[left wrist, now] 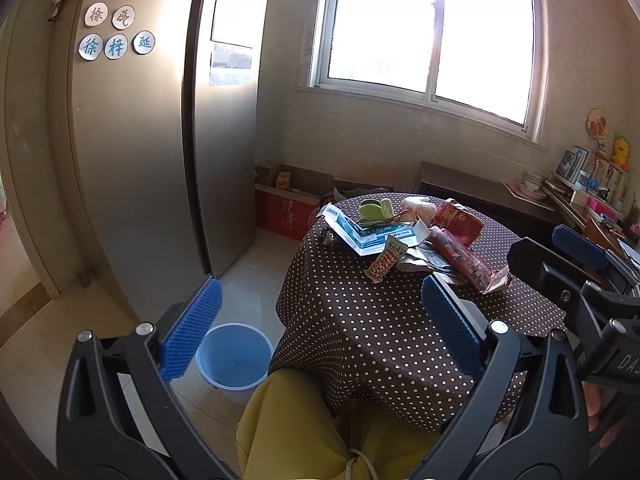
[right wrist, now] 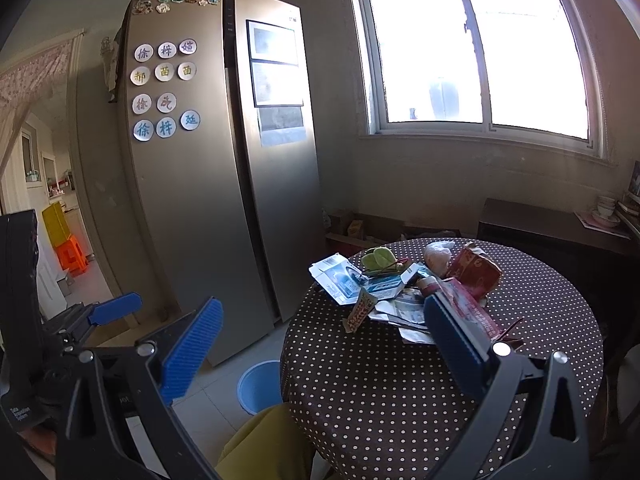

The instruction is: Collect trash

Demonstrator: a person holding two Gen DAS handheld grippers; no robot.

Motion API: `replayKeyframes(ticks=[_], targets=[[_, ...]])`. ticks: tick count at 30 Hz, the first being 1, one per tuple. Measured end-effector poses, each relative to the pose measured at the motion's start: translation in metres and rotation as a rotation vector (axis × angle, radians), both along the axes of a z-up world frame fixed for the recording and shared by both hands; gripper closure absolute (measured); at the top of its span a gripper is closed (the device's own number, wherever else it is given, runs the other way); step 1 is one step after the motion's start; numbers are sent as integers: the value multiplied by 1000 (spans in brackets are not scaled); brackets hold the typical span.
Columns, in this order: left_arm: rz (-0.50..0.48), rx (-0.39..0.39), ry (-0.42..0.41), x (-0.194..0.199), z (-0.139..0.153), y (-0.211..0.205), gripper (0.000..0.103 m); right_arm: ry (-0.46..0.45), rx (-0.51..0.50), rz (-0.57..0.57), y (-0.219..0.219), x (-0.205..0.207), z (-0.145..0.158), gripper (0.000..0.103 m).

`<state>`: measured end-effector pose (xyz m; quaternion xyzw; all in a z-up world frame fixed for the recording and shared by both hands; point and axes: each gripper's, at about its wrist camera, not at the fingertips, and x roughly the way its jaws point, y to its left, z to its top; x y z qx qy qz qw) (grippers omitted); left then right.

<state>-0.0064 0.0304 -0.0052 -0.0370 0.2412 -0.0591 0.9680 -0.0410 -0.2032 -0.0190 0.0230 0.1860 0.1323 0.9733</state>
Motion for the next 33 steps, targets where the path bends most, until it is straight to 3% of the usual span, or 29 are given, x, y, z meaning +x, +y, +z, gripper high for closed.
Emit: replayKeyframes(ticks=[20, 27, 33], targets=[[28, -11, 15, 4, 1, 0, 5, 24, -6, 7, 0, 7, -4, 4], [12, 4, 50, 19, -3, -10, 5, 51, 6, -14, -12, 18, -10, 4], [-24, 13, 127, 42, -14, -27, 5, 104, 30, -65, -34, 33, -24, 4]])
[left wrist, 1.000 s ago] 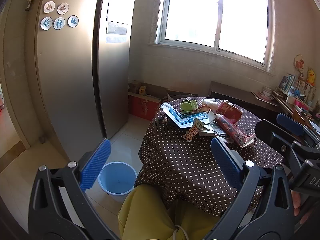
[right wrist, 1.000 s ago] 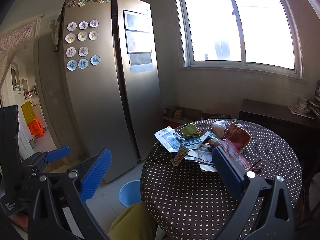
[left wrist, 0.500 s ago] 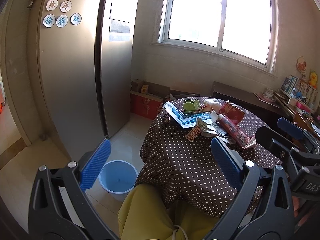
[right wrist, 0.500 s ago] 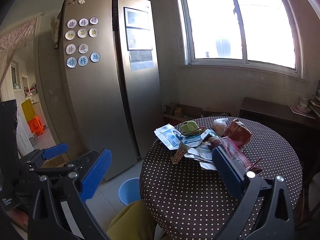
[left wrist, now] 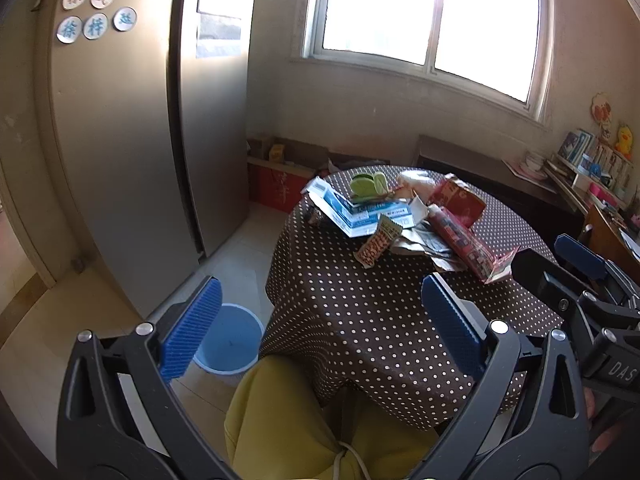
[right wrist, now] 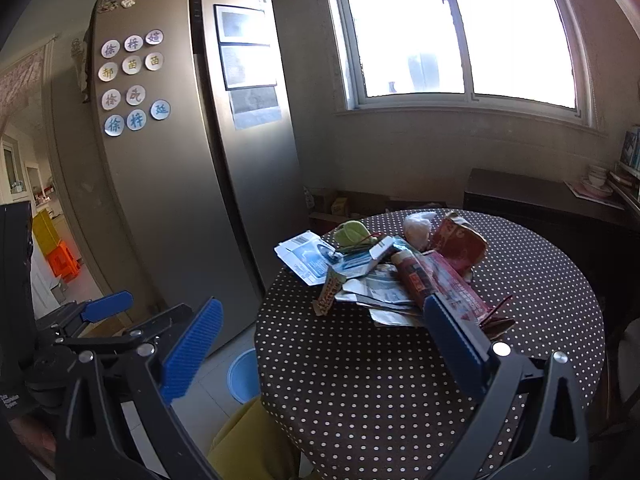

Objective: Collect trash
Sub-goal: 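Grasp the red snack box with the right tool while the left tool grasps a red-white wrapper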

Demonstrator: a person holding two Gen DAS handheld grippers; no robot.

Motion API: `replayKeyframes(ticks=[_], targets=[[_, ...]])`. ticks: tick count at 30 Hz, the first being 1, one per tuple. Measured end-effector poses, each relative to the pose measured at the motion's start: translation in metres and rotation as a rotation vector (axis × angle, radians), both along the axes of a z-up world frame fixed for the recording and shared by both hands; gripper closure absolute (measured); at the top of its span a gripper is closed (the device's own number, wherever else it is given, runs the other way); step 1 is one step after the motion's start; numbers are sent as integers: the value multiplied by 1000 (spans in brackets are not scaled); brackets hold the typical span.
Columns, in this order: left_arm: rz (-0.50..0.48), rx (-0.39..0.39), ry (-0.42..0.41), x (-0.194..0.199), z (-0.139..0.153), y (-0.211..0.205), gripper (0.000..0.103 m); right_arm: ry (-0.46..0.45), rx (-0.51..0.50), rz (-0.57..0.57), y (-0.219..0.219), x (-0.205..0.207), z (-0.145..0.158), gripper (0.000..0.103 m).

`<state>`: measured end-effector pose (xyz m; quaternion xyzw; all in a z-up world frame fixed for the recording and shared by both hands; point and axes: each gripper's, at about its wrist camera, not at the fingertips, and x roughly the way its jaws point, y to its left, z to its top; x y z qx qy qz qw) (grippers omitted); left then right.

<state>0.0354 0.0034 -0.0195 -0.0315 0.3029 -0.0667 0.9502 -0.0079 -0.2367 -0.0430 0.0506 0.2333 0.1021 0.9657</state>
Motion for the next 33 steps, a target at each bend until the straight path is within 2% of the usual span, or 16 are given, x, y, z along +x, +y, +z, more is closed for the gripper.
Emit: replayKeyframes(ticks=[6, 11, 14, 18, 27, 29, 33], targets=[[-2, 18, 89, 31, -18, -19, 5, 88, 20, -89, -33, 26, -24, 4], [-10, 72, 148, 60, -38, -36, 5, 169, 20, -176, -62, 50, -48, 4], [-17, 96, 179, 77, -50, -45, 5, 198, -17, -235, -76, 66, -65, 4], [-25, 104, 218, 96, -62, -53, 5, 246, -125, -320, -81, 88, -87, 4], [-73, 77, 266, 138, -90, -67, 6, 290, -267, -332, -75, 121, -114, 5], [-84, 68, 268, 144, -93, -67, 6, 348, -259, -303, -77, 130, -119, 5], [-121, 76, 273, 158, -98, -73, 6, 378, -229, -291, -81, 137, -122, 8]])
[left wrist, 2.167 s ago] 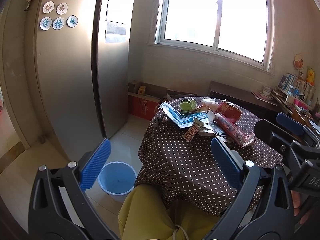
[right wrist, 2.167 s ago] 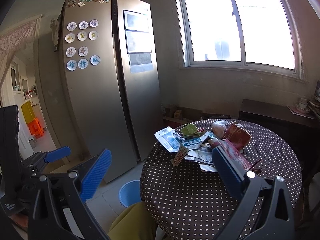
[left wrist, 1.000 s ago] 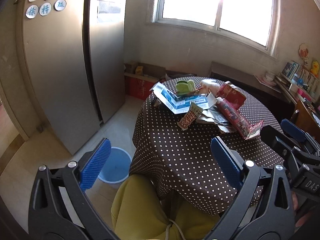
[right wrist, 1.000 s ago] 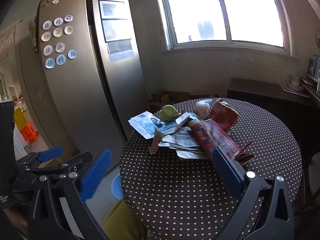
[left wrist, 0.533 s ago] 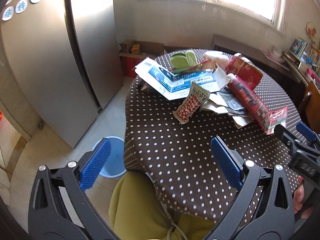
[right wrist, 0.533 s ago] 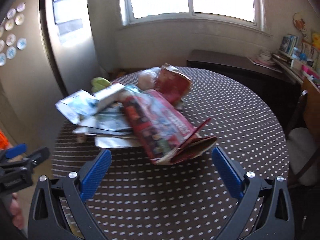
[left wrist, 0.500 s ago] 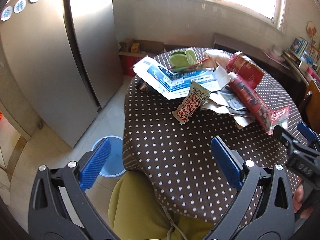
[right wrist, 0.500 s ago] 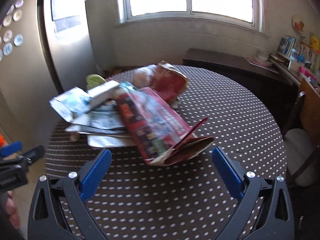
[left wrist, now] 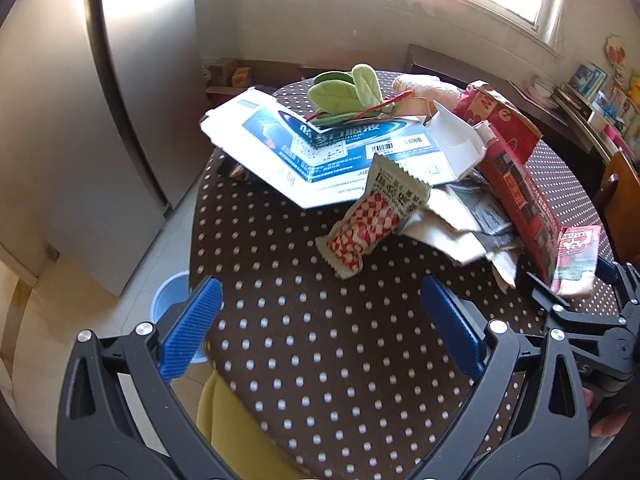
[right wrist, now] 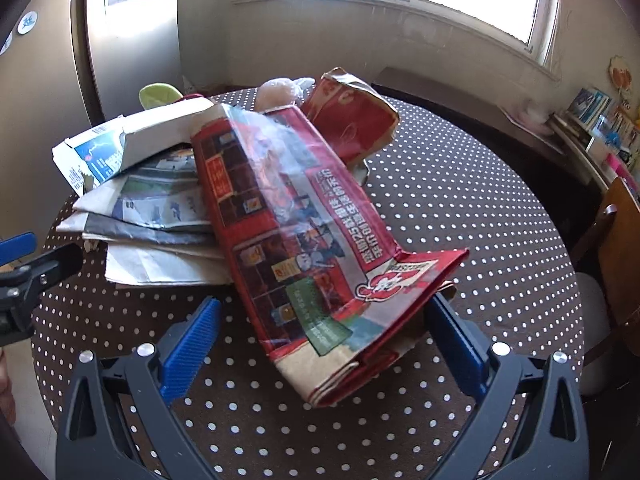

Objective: Collect trash
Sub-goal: 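Grasp the red snack box with the right tool while the left tool grasps a red-white wrapper, then lift the red box and wrapper and carry both toward the blue bin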

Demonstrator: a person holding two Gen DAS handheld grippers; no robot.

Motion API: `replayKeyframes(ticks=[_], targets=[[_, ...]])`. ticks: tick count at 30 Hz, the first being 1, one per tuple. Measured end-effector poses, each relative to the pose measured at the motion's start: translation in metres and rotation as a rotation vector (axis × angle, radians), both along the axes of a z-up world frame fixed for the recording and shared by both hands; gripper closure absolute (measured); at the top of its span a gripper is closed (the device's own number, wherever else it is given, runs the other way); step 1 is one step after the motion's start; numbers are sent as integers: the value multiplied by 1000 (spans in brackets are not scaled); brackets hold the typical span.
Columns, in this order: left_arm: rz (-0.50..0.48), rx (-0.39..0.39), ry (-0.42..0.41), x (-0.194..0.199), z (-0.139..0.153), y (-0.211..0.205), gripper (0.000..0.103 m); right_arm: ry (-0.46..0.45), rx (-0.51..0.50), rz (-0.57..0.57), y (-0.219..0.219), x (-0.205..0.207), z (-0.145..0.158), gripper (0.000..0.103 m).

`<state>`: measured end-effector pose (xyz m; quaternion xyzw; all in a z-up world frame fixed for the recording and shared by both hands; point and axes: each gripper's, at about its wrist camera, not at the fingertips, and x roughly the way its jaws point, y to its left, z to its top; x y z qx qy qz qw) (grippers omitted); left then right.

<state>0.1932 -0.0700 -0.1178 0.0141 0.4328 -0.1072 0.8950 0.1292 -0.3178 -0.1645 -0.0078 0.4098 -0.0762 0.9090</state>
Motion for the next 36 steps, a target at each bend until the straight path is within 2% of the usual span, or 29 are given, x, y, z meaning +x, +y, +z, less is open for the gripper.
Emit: replayKeyframes(ticks=[1, 2, 3, 6, 9, 11, 13, 17, 18, 24, 31, 36], targets=[[-7, 4, -4, 3, 0, -1, 6, -5, 2, -7, -2, 0, 1, 13], [-15, 1, -7, 4, 0, -2, 6, -10, 4, -10, -4, 2, 2, 24], [-25, -7, -10, 6, 0, -3, 7, -14, 5, -4, -6, 5, 3, 31], [-45, -10, -8, 13, -1, -6, 14, -14, -18, 3, -6, 10, 2, 36], [-49, 15, -20, 17, -4, -10, 31, -17, 3, 24, -7, 15, 1, 44], [-68, 4, -11, 19, -7, -13, 41, -17, 6, 26, -5, 13, 1, 45], [-83, -16, -16, 20, -9, -15, 61, -27, 19, 22, -5, 10, 4, 58], [-88, -45, -50, 19, -11, -18, 77, -43, 59, -17, -11, 3, 7, 73], [-92, -53, -54, 18, -12, -19, 79, -46, 72, -27, -15, 1, 7, 79], [-97, -68, -54, 9, -11, -19, 80, -81, 145, -31, -31, -13, 11, 89], [-83, -76, -79, -11, -6, -10, 80, -114, 204, -54, -38, -35, 18, 93], [-67, -63, -121, -24, 1, -5, 80, -179, 248, -99, -44, -51, 29, 98]])
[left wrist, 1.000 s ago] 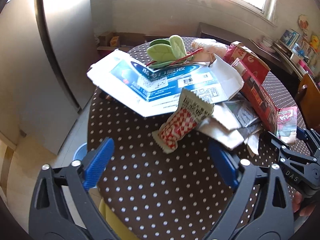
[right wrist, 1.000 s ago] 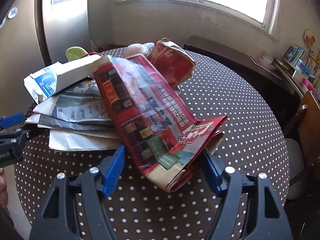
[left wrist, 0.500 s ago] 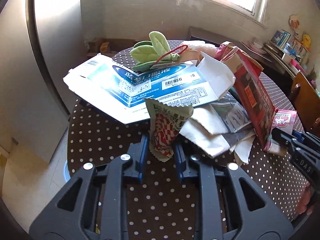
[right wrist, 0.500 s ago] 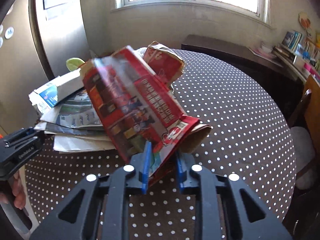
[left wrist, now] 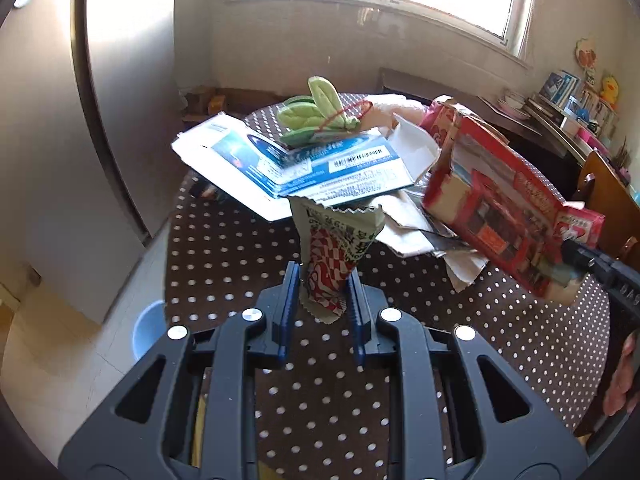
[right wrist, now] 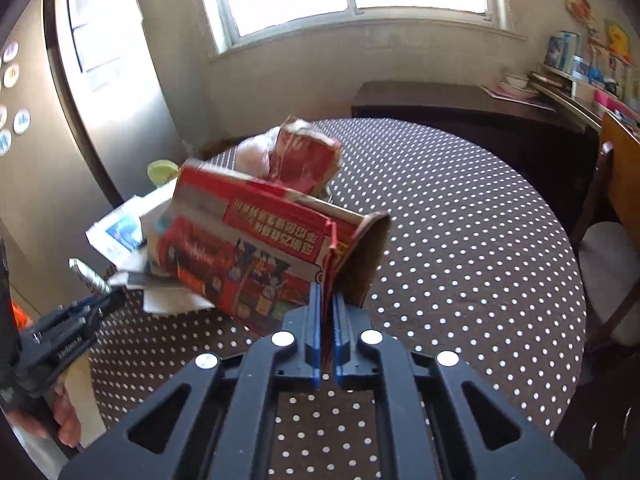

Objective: Collect trash
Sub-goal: 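Lift the red box and wrapper and carry both toward the blue bin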

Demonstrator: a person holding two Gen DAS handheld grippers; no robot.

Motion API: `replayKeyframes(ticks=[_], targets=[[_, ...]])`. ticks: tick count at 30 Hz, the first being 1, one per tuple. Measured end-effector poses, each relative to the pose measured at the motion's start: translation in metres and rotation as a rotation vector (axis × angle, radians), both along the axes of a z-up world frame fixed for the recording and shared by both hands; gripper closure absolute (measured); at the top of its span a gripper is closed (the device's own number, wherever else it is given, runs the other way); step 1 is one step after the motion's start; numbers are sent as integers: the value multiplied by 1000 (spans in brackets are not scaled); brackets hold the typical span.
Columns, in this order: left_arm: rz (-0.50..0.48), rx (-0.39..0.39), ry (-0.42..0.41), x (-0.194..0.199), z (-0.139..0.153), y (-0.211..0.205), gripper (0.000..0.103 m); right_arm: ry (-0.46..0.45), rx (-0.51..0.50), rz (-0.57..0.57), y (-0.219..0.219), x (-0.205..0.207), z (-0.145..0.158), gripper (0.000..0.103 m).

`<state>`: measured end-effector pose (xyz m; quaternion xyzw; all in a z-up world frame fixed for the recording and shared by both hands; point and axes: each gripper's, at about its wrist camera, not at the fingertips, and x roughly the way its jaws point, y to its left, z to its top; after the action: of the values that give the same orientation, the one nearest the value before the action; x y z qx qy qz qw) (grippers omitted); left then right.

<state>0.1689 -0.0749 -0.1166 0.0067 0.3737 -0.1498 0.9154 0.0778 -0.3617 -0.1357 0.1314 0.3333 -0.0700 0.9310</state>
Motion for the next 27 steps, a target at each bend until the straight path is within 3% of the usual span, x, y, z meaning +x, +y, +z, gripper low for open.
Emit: replayKeyframes(ticks=[6, 13, 19, 27], targets=[[23, -18, -37, -15, 9, 12, 80, -87, 27, -72, -3, -20, 19, 99], [80, -26, -101, -30, 24, 37, 80, -162, 15, -50, 6, -26, 40, 99], [151, -20, -160, -44, 39, 65, 80, -230, 14, 38, 30, -24, 66, 99], [304, -10, -184, -53, 44, 125, 80, -293, 7, 229, 101, 4, 87, 99]])
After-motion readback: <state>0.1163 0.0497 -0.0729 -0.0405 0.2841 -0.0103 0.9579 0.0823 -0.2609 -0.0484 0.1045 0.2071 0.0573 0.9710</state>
